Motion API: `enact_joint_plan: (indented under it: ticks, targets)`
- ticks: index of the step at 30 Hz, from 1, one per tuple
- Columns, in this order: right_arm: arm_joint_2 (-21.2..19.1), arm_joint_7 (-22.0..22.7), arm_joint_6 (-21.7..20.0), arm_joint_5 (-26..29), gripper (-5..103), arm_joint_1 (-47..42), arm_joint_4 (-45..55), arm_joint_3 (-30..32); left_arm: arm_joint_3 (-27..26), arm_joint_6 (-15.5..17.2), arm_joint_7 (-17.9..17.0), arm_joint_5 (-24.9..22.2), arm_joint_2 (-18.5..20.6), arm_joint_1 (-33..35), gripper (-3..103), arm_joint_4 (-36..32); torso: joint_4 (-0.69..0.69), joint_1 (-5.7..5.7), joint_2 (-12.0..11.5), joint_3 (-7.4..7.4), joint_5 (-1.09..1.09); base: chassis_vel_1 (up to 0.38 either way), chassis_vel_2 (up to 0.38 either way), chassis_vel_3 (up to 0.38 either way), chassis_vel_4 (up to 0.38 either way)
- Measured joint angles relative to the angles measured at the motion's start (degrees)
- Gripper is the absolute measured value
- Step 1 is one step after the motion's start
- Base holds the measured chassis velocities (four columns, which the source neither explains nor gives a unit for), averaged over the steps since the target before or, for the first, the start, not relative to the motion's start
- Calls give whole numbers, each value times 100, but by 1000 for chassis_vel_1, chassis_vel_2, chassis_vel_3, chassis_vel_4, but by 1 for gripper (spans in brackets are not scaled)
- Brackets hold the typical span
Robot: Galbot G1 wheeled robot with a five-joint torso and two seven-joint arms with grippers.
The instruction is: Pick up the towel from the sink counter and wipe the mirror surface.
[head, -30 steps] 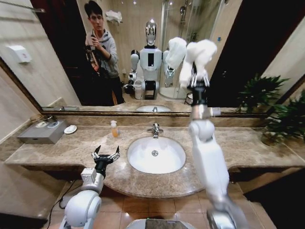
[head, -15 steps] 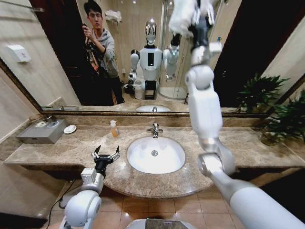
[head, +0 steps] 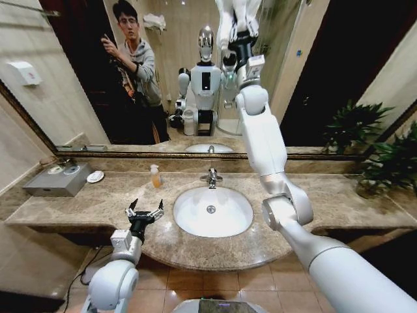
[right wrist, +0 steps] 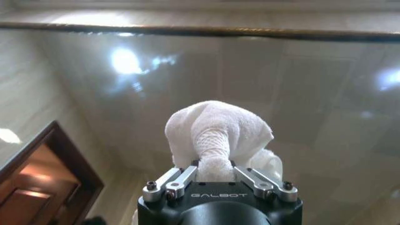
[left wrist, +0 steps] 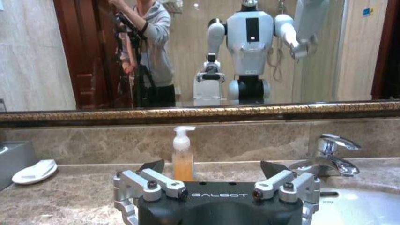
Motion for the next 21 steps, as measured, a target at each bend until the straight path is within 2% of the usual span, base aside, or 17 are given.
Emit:
enact_joint_plan:
  ticks: [3, 5, 11, 14, 21]
  targets:
    - [-2, -42, 23, -10, 13, -80, -9, -277, 0, 0, 0, 0, 0, 0, 100, 0, 3, 0, 0, 0, -1, 0, 0, 0, 0]
    - [-3, -261, 51, 69, 13, -275, 147, -652, 0, 0, 0, 0, 0, 0, 100, 0, 4, 0, 0, -1, -2, 0, 0, 0, 0]
    - [-5, -627, 185, 142, 13, -526, 174, -815, 0, 0, 0, 0, 0, 0, 100, 0, 4, 0, 0, -1, -2, 0, 0, 0, 0]
    - [-6, -619, 207, 135, 13, -565, 110, -727, 0, 0, 0, 0, 0, 0, 100, 0, 4, 0, 0, 0, -1, 0, 0, 0, 0]
    - [-11, -147, 205, 176, 13, -697, 337, -289, 0, 0, 0, 0, 0, 0, 100, 0, 2, 1, 0, 0, 0, 0, 0, 0, 0]
